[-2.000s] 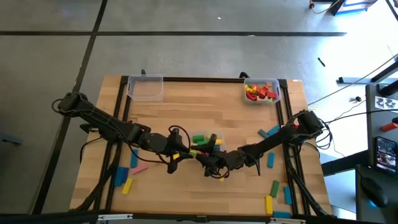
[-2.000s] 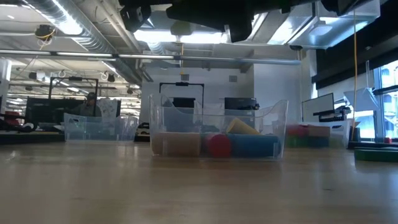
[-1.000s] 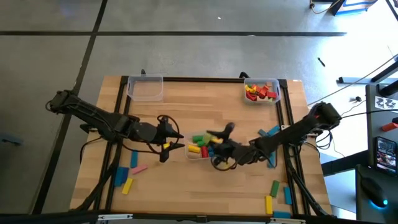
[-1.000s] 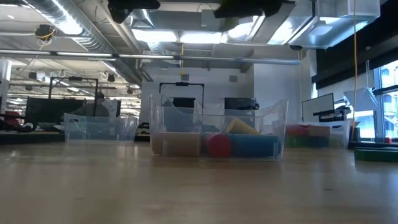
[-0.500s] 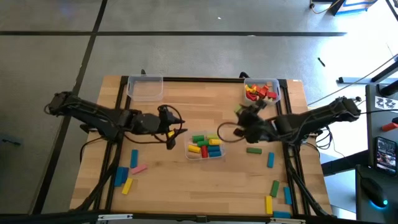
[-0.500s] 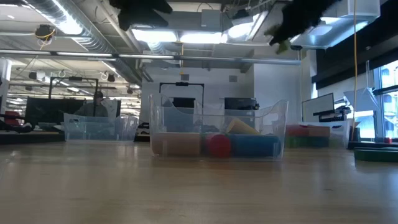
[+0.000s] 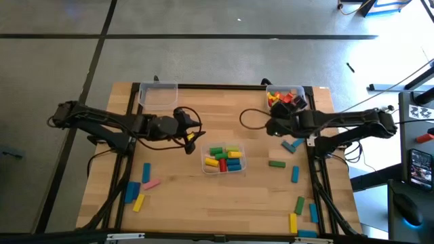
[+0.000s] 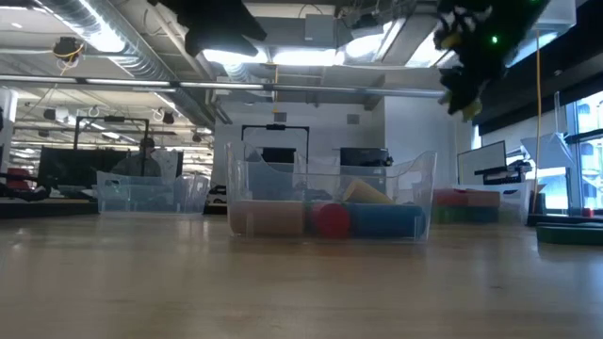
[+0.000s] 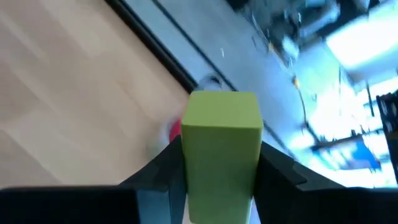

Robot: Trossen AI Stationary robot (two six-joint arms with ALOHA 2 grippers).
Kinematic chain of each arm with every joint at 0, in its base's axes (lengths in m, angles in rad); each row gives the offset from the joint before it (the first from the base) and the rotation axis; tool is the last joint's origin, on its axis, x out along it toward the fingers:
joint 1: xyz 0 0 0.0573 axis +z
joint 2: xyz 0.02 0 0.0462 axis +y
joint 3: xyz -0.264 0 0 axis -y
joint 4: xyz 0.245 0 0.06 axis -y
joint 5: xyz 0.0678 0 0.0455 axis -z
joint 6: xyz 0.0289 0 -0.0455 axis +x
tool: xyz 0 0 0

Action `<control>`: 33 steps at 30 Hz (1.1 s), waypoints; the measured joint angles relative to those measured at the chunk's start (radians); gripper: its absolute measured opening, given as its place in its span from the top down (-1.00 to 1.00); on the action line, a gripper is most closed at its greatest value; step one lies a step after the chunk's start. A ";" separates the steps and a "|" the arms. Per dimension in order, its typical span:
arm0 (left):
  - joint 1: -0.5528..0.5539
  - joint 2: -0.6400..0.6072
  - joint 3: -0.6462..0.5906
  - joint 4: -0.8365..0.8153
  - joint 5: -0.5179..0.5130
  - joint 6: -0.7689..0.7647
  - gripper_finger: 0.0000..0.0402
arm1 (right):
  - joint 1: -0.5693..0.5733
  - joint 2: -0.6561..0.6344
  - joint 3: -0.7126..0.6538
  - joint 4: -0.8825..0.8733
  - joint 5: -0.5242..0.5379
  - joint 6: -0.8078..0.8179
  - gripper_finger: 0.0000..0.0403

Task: Sort blocks by size
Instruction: Put the light green arch block into the top right transparent bin

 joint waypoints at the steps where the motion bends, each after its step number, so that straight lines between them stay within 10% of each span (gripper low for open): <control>1: 0.002 0.000 0.000 0.000 0.000 -0.004 0.13 | -0.027 -0.003 -0.010 -0.010 -0.008 0.006 0.33; 22: 0.086 0.106 0.000 0.266 -0.001 0.147 0.13 | -0.538 -0.028 -0.202 0.443 -0.324 -0.209 0.30; 33: 0.178 0.178 -0.001 0.296 -0.004 0.142 0.13 | -0.635 -0.027 -0.294 0.625 -0.326 -0.249 0.11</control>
